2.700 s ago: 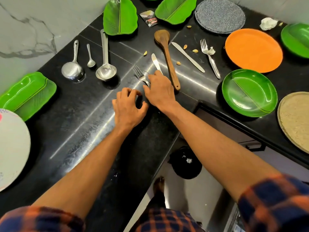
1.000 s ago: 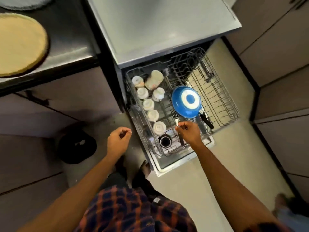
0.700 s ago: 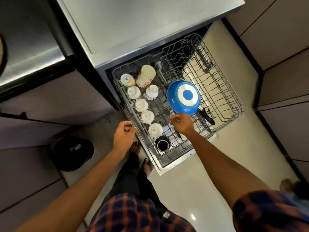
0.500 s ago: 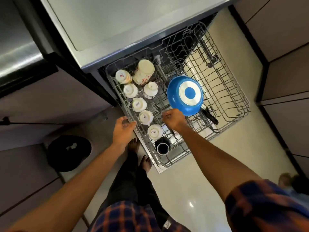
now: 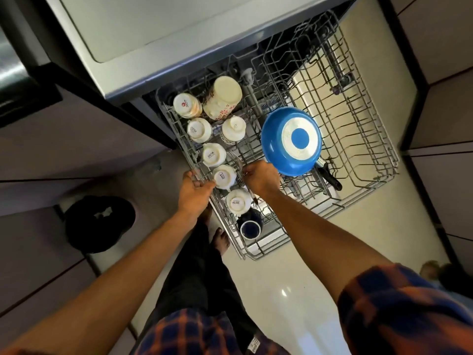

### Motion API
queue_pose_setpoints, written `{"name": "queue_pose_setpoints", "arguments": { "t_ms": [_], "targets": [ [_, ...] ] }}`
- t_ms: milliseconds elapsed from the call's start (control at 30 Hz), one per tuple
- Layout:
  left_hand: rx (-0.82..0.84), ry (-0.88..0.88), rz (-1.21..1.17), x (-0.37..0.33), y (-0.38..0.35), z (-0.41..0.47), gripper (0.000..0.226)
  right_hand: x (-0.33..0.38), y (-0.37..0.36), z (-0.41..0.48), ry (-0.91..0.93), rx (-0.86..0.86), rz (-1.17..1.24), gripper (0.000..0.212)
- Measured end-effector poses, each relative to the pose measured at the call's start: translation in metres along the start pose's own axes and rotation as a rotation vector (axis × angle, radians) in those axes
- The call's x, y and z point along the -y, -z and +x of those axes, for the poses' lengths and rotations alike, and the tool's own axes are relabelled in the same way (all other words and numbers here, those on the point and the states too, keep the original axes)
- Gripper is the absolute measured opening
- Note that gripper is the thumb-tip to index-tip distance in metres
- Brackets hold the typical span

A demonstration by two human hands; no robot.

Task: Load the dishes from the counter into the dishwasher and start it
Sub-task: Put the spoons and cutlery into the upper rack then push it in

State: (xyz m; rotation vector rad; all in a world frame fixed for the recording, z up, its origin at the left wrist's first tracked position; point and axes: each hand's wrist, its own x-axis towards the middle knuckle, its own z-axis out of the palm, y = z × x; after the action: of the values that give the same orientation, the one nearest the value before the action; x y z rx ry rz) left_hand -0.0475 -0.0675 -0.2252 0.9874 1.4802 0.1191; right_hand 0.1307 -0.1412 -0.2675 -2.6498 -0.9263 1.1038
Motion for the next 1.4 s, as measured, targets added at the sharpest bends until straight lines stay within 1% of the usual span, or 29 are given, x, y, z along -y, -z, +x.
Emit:
{"name": "queue_pose_setpoints", "arguments": {
  "t_ms": [133,300,433,667,867,967,1033,1100,1200,1300,1400],
  "targets": [
    [0.002,-0.022,0.000,0.000,0.000,0.004,0.050,-0.001,-0.004,-0.002,0.026,-0.078,-0.012,0.031],
    [0.024,-0.018,-0.017,0.001,0.000,0.004,0.048,0.000,-0.011,-0.006,0.060,-0.117,-0.071,0.031],
    [0.029,-0.024,-0.024,-0.002,0.000,0.002,0.047,0.002,-0.013,-0.008,0.072,-0.143,-0.150,0.020],
    [0.046,-0.022,-0.004,-0.001,0.002,0.004,0.040,0.003,-0.013,-0.019,0.130,-0.098,-0.037,0.026],
    [0.058,-0.010,-0.007,-0.002,0.004,0.002,0.035,-0.002,0.004,-0.017,0.009,-0.093,0.280,0.020],
    [0.053,0.008,0.000,-0.007,0.007,-0.002,0.035,-0.005,0.019,-0.023,0.022,-0.126,0.353,0.019],
    [0.055,0.037,0.018,-0.009,0.015,-0.007,0.038,-0.007,0.029,-0.032,0.033,-0.108,0.407,0.017],
    [0.068,0.055,0.020,-0.012,0.025,-0.014,0.031,-0.006,0.037,-0.043,0.060,-0.104,0.427,0.016],
    [0.062,-0.005,0.018,-0.017,0.047,-0.034,0.009,0.002,0.046,-0.068,0.122,-0.133,0.450,0.013],
    [0.028,-0.085,0.046,-0.019,0.078,-0.055,0.009,0.021,0.047,-0.092,0.186,-0.115,0.472,0.011],
    [-0.037,-0.147,0.037,-0.010,0.125,-0.079,0.009,0.052,0.041,-0.123,0.275,-0.092,0.469,0.011]
  ]
}}
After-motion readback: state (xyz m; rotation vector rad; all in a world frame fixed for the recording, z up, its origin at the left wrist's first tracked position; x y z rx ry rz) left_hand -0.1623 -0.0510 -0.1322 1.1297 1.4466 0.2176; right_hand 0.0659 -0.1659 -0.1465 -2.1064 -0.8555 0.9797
